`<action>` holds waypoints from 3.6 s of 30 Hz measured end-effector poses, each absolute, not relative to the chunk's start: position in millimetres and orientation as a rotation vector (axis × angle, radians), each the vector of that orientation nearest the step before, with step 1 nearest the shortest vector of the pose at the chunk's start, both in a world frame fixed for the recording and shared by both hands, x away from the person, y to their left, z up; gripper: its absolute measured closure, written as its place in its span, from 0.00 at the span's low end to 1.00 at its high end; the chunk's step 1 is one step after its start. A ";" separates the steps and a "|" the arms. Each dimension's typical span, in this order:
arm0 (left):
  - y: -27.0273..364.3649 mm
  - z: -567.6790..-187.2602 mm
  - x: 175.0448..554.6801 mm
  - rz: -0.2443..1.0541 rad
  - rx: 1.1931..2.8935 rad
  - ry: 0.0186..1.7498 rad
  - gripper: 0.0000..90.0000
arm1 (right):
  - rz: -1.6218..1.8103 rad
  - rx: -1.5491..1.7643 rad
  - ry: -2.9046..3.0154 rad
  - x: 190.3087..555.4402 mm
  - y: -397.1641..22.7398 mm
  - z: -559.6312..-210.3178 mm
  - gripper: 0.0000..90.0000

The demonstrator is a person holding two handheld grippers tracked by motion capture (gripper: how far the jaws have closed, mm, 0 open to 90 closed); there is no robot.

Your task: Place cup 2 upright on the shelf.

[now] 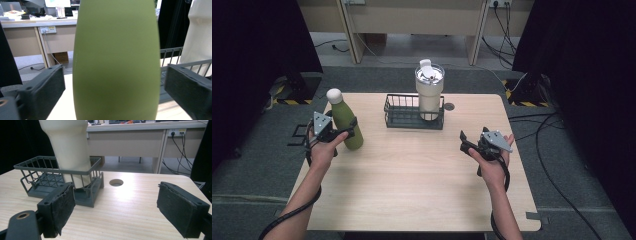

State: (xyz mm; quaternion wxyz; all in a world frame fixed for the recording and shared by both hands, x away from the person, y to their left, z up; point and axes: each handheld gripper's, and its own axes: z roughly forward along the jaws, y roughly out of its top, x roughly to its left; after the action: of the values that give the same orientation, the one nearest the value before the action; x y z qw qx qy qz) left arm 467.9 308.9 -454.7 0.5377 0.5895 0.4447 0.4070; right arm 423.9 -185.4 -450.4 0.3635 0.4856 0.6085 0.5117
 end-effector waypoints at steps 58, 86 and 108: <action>290.0 -426.8 462.5 0.978 1.394 0.966 0.26 | 1.309 1.278 1.556 426.8 -187.0 -454.0 0.17; 266.7 -401.9 467.1 0.977 1.343 0.900 0.26 | 1.305 1.288 1.551 427.1 -189.6 -454.8 0.17; 249.5 -390.3 472.1 0.956 1.336 0.865 0.26 | 1.295 1.296 1.548 427.4 -190.7 -455.8 0.17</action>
State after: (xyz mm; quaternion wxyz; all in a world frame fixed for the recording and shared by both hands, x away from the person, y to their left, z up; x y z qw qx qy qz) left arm 472.1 249.5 -390.3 0.5994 0.5760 0.3731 0.4121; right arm 427.4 -190.7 -455.8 0.3628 0.5036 0.6014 0.5031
